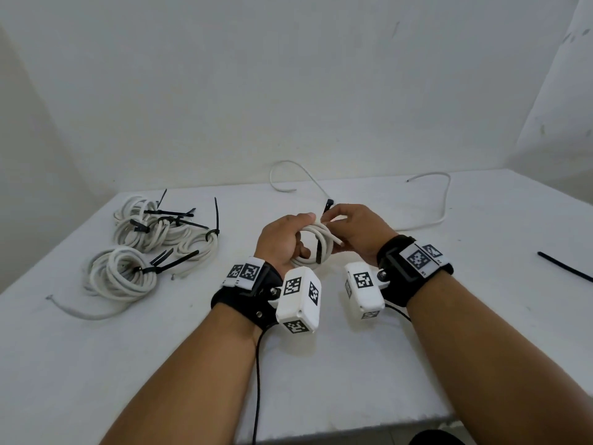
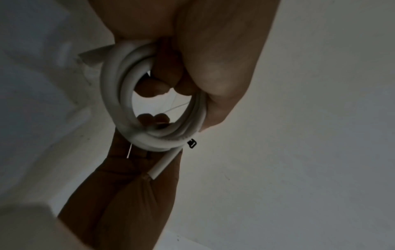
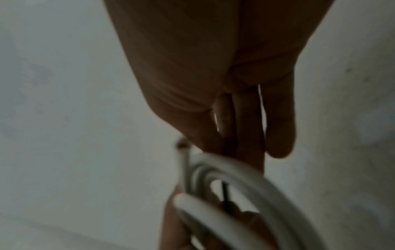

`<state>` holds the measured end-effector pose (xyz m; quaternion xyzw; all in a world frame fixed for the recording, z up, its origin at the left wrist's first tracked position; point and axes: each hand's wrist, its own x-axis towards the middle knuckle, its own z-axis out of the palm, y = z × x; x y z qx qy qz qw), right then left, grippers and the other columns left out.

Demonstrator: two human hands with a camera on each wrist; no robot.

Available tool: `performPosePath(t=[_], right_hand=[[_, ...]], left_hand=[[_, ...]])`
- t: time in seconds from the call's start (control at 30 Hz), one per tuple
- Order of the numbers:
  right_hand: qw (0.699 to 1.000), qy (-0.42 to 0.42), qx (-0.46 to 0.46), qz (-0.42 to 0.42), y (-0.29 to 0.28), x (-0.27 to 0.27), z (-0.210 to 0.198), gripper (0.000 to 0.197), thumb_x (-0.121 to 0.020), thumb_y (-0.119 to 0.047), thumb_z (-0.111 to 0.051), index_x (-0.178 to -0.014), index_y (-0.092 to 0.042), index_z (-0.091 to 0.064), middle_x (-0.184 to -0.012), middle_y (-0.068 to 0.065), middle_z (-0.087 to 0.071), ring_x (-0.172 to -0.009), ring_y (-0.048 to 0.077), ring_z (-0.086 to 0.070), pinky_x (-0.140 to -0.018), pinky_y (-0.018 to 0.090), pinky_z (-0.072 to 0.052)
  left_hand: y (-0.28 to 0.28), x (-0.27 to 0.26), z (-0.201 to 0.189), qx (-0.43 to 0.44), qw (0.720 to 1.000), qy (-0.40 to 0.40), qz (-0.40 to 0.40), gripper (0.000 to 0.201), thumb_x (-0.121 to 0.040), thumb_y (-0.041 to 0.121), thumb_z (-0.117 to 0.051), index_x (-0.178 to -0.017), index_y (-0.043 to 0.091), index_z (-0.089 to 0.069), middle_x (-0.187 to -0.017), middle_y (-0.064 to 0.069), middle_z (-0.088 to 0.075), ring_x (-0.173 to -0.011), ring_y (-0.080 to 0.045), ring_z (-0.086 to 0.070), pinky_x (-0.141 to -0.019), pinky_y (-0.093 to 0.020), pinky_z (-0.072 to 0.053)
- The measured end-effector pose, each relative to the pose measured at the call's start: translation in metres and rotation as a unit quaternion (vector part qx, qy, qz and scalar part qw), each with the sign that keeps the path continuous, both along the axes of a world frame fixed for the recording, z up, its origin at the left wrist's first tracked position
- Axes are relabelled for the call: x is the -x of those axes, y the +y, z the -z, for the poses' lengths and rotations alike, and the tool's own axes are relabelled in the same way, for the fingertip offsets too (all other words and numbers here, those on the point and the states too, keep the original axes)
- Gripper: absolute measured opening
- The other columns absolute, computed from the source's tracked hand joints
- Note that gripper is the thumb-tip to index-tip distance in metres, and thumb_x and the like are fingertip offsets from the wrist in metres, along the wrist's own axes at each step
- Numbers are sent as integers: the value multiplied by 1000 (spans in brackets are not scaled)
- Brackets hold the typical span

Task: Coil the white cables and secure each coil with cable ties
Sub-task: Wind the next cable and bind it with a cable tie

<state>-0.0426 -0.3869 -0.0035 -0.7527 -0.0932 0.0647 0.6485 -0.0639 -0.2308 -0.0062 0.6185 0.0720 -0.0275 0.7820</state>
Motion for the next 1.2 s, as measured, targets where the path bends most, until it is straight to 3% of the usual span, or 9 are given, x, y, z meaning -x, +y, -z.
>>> performPosePath(t=[0.1, 0.23, 0.37, 0.57, 0.7, 0.9, 1.03, 1.13, 1.2], right_hand=[[998, 41, -23, -28, -1, 5, -4, 14, -90, -2, -65, -99, -8, -56, -77, 14, -66, -65, 20, -66, -69, 34, -62], [997, 52, -5, -58, -5, 15, -10, 8, -94, -5, -62, -100, 0, -61, -60, 4, -65, -51, 12, -62, -53, 21, -53], [996, 68, 8, -61, -8, 16, -11, 15, -94, -8, -62, -107, -1, -59, -59, 3, -64, -44, 10, -58, -45, 18, -47], [994, 70, -6, -81, -11, 13, -10, 18, -92, 3, -54, -106, -8, -58, -68, 9, -64, -53, 17, -59, -52, 25, -50], [993, 23, -37, -112, -9, 13, -8, 35, -88, 5, -48, -118, -12, -58, -101, 13, -71, -87, 27, -67, -83, 45, -57], [960, -204, 152, -117, -8, 19, -8, 48, -77, -17, -77, -117, -41, -62, -130, -20, -57, -120, 1, -55, -93, 31, -53], [938, -268, 185, -115, 0, 20, -4, 25, -76, -21, -84, -98, -31, -75, -118, -13, -60, -103, -3, -57, -78, 12, -45], [947, -288, 132, -41, 3, 16, -5, 4, -85, -20, -76, -89, -20, -77, -100, -7, -69, -81, -4, -60, -72, 10, -40], [964, -253, 75, 9, 0, 13, -7, 12, -94, -21, -65, -88, -17, -75, -89, -10, -71, -79, -1, -60, -74, 16, -42]], left_hand=[[-1, 1, 1, -4, 1000, -8, -6, 16, -87, 15, -67, -74, 10, -58, -45, 4, -30, -35, -13, -31, -40, -20, -36], [0, 1, 2, -23, 998, -36, 39, 15, -88, 13, -65, -101, 15, -73, -56, 1, -42, -41, -11, -36, -39, -19, -39], [-2, 2, 4, -34, 995, -33, 87, 13, -87, 13, -68, -94, 14, -77, -86, -15, -50, -59, -20, -41, -44, -23, -41], [-7, 4, 1, -28, 996, -30, 75, 4, -86, 8, -67, -84, 6, -70, -76, -13, -55, -54, -19, -49, -44, -22, -41], [-3, 4, -2, -23, 999, -43, 0, 9, -88, 12, -65, -84, 5, -63, -47, 1, -49, -37, -12, -44, -43, -22, -41], [6, 2, 3, -6, 994, -24, -108, 11, -86, 17, -66, -82, 8, -65, -41, 3, -41, -37, -16, -44, -42, -19, -39], [2, 4, 5, -5, 994, -24, -110, 7, -85, 15, -66, -86, 8, -67, -44, 2, -48, -41, -17, -45, -38, -14, -38], [-2, 4, 6, -9, 994, -24, -109, 11, -83, 14, -67, -76, 9, -62, -47, 3, -46, -37, -18, -41, -41, -18, -34], [-4, 3, 8, -22, 994, -27, -106, 20, -83, 16, -69, -68, 11, -57, -46, 2, -40, -38, -20, -41, -42, -20, -34]])
